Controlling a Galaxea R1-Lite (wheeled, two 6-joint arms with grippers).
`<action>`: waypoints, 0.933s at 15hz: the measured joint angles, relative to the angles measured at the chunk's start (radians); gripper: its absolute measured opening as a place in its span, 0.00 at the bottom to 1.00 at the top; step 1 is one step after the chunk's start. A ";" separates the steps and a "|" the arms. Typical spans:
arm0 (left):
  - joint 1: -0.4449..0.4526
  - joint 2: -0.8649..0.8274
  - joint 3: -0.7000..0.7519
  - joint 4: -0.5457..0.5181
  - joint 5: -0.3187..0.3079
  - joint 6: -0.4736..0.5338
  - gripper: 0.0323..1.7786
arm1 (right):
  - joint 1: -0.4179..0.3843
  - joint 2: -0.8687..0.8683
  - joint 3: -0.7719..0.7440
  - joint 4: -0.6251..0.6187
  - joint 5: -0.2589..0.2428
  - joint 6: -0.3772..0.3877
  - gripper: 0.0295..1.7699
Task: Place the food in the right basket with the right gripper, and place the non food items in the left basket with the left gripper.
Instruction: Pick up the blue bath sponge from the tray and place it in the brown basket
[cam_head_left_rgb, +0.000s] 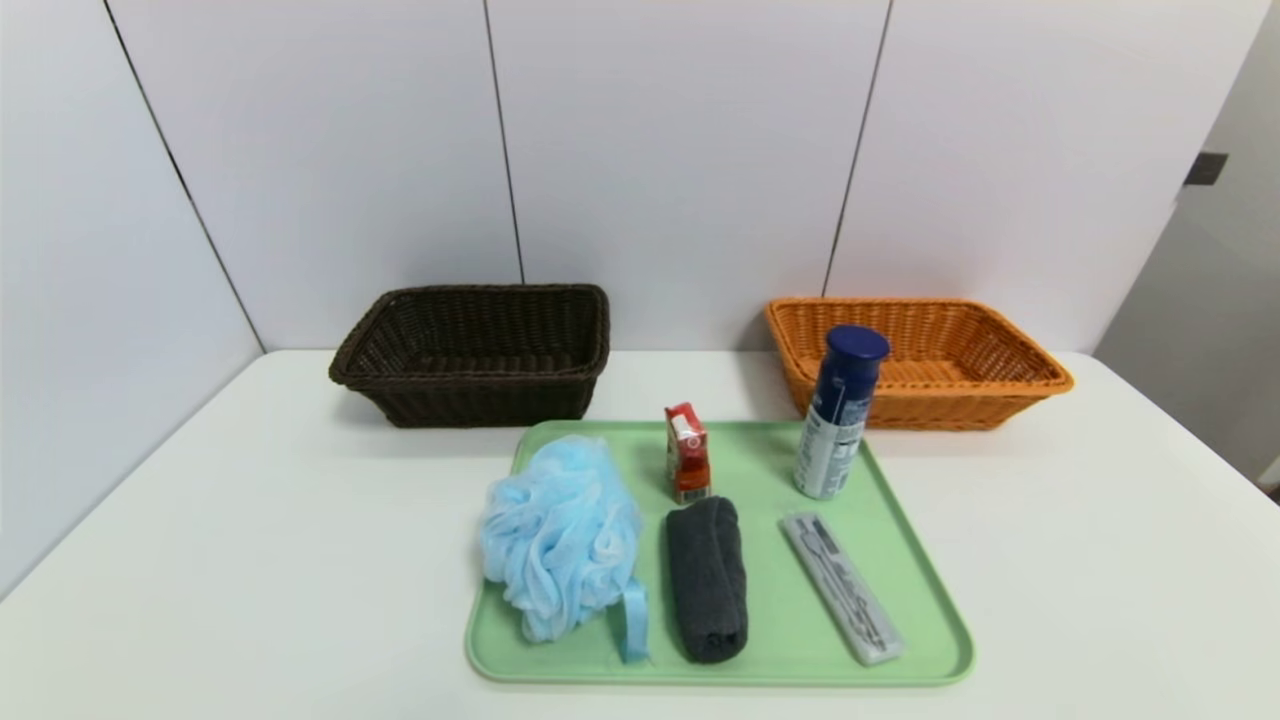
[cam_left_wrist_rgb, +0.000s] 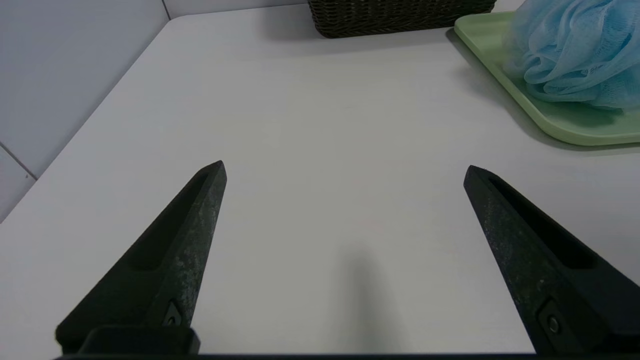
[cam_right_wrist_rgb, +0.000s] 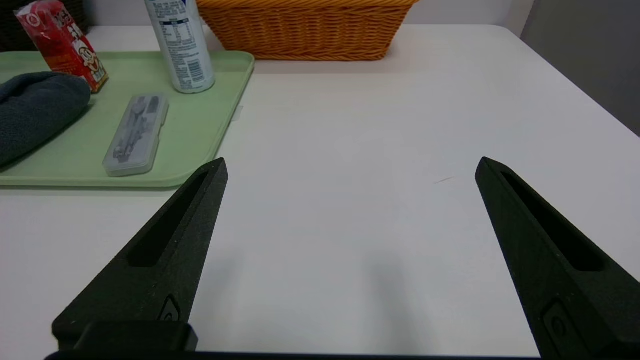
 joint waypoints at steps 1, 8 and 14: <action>0.000 0.000 0.000 0.000 0.000 0.006 0.95 | 0.000 0.000 0.000 -0.001 0.000 -0.003 0.97; 0.000 0.010 -0.114 0.073 0.000 0.036 0.95 | -0.001 0.029 -0.111 0.072 0.027 -0.019 0.97; 0.000 0.329 -0.820 0.566 -0.091 -0.065 0.95 | 0.003 0.484 -0.772 0.357 0.091 0.107 0.97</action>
